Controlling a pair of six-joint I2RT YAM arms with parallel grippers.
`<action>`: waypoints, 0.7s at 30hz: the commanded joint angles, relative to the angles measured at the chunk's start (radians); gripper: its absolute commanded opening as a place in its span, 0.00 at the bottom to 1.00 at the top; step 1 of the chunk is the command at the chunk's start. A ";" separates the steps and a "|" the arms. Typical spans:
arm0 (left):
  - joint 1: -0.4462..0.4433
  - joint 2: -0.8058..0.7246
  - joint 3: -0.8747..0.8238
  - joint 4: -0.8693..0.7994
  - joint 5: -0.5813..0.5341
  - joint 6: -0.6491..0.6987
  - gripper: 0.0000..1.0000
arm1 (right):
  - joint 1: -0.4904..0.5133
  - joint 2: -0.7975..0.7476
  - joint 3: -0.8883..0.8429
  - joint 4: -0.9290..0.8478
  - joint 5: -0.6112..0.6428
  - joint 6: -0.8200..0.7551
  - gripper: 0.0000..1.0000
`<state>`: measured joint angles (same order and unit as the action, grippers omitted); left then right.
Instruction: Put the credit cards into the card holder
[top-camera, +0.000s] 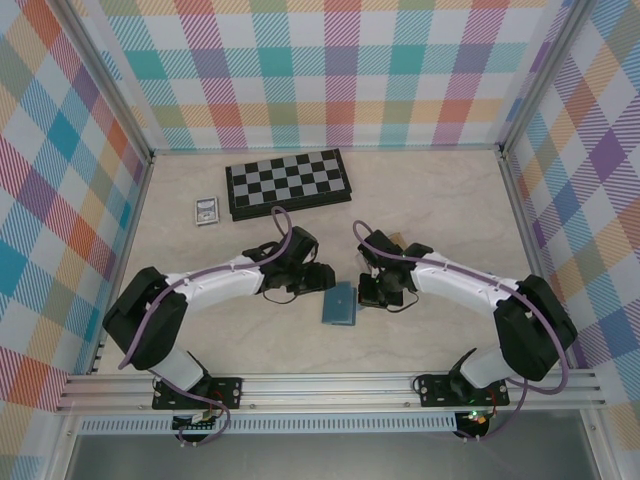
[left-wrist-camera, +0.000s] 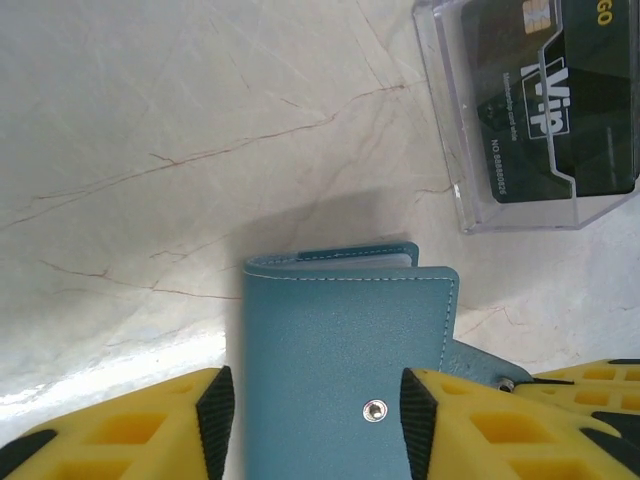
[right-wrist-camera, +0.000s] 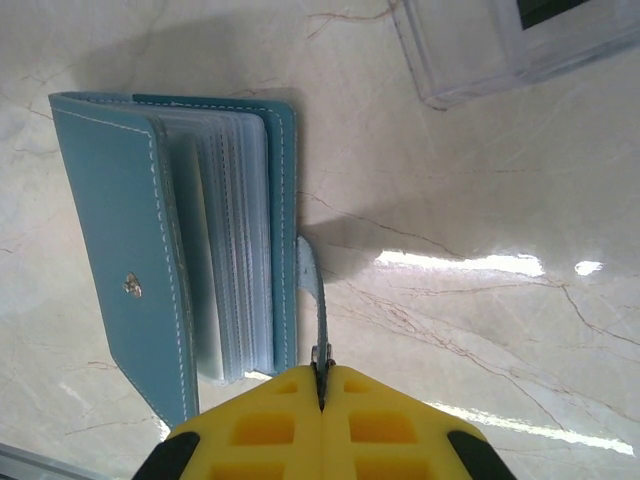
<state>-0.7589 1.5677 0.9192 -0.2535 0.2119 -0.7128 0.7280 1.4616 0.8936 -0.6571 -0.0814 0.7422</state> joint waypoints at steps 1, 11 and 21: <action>-0.002 -0.038 0.025 -0.038 -0.049 0.008 0.51 | -0.003 0.017 0.039 -0.031 0.028 -0.023 0.05; 0.034 -0.024 0.044 -0.036 -0.010 0.005 0.52 | -0.004 0.008 0.082 -0.086 0.055 -0.034 0.05; 0.058 0.044 -0.027 0.059 0.109 -0.002 0.50 | -0.004 -0.051 0.068 -0.056 -0.002 -0.001 0.06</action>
<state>-0.7029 1.5810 0.9253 -0.2333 0.2581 -0.7136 0.7273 1.4479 0.9501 -0.7155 -0.0498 0.7254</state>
